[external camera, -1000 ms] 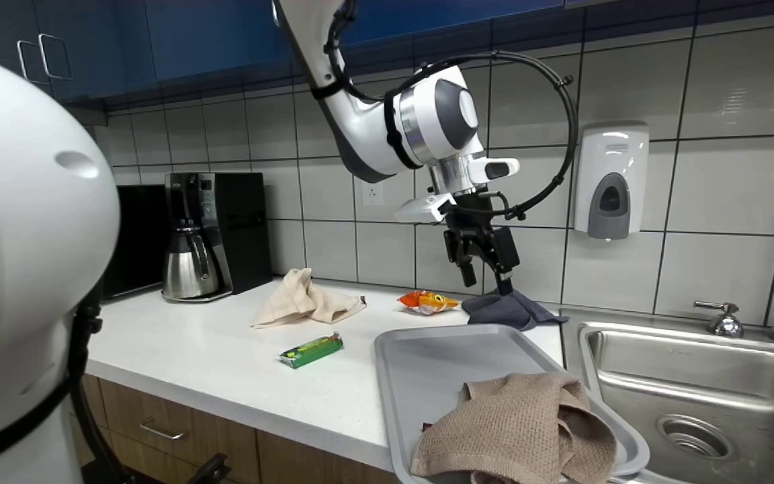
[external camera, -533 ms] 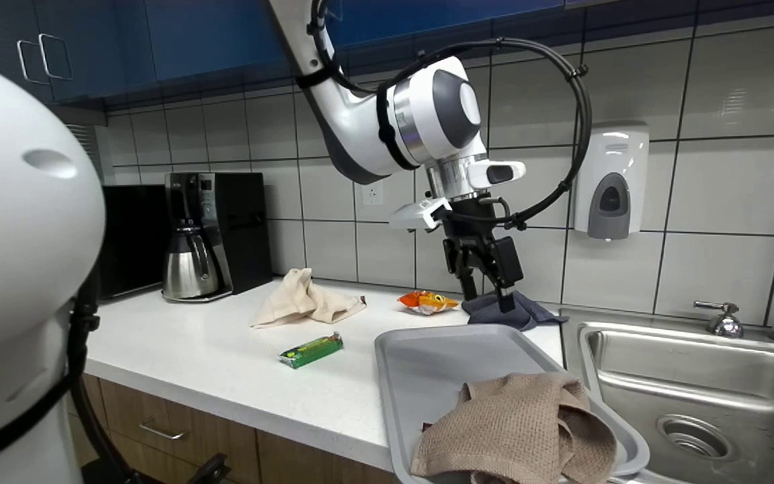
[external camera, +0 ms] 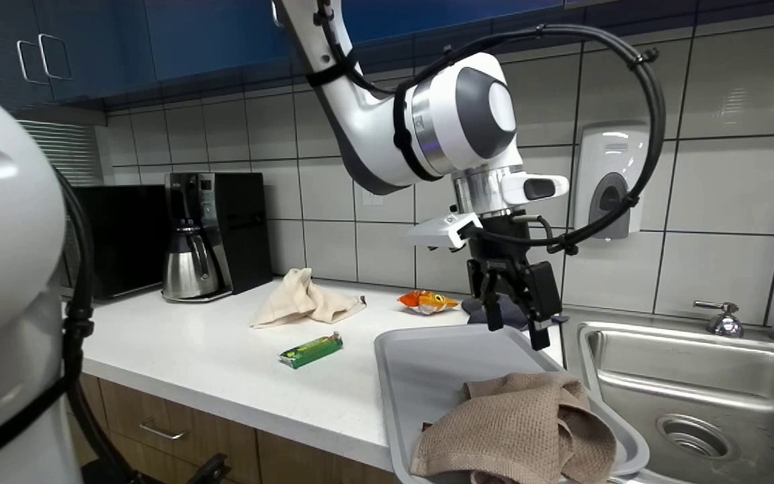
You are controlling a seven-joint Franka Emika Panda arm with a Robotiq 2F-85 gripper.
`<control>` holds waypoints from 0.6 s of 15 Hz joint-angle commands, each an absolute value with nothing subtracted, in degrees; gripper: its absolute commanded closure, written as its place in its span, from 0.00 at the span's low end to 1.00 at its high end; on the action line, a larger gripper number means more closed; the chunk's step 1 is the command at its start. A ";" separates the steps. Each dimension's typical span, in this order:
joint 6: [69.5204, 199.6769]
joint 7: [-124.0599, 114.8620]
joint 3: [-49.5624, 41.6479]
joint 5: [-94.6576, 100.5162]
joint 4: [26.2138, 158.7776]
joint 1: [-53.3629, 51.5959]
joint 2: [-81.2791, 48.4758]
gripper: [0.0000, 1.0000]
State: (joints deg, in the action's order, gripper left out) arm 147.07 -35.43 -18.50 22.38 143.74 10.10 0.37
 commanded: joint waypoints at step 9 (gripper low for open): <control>151.49 -26.25 -19.07 19.57 145.85 16.35 -1.79 0.00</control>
State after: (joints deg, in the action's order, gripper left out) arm 149.11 -29.45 -19.28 21.76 145.57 15.16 -0.52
